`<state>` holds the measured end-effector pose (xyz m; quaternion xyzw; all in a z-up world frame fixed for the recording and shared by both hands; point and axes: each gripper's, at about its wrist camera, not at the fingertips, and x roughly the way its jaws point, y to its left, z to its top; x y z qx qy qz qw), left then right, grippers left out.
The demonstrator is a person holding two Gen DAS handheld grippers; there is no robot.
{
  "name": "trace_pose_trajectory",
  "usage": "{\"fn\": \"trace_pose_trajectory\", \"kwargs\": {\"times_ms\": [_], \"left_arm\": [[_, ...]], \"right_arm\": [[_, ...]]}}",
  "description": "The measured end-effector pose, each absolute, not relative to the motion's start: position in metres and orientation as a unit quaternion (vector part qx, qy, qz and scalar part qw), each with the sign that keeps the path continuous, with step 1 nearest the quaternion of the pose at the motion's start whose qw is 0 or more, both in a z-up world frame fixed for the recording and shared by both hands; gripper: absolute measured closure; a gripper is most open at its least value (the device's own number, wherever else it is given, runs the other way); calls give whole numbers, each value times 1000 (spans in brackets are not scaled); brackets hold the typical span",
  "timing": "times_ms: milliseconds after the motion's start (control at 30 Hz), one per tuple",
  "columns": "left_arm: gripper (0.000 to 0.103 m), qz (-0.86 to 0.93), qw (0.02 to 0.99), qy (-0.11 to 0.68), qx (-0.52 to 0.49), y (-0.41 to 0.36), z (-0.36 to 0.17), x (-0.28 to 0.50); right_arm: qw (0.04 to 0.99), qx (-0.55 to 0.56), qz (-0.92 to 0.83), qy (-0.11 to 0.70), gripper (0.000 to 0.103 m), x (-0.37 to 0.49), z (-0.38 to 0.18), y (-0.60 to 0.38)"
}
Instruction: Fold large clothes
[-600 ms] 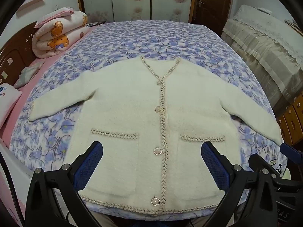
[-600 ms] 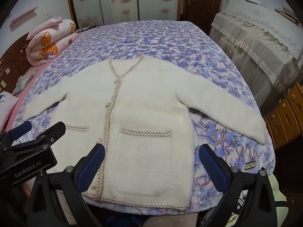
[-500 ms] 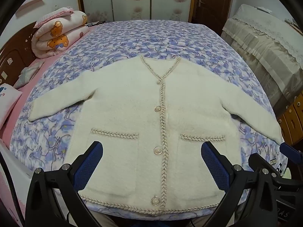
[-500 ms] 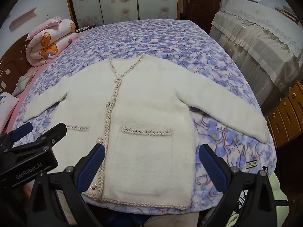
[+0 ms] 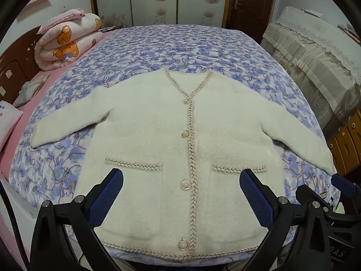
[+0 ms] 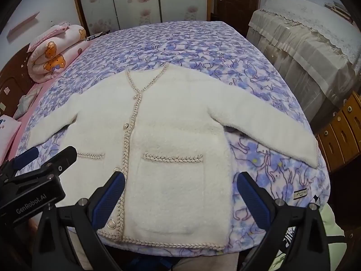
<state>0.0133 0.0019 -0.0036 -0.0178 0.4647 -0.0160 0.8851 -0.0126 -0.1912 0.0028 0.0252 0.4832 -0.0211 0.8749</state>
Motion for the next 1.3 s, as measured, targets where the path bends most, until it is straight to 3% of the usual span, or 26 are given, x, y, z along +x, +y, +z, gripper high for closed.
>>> {"fn": "trace_pose_trajectory", "kwargs": {"times_ms": [1300], "left_arm": [[1,-12,878,479,-6,-2,-12,11]], "right_arm": [[876,33,-24,481,3,-15,0,-192]]}}
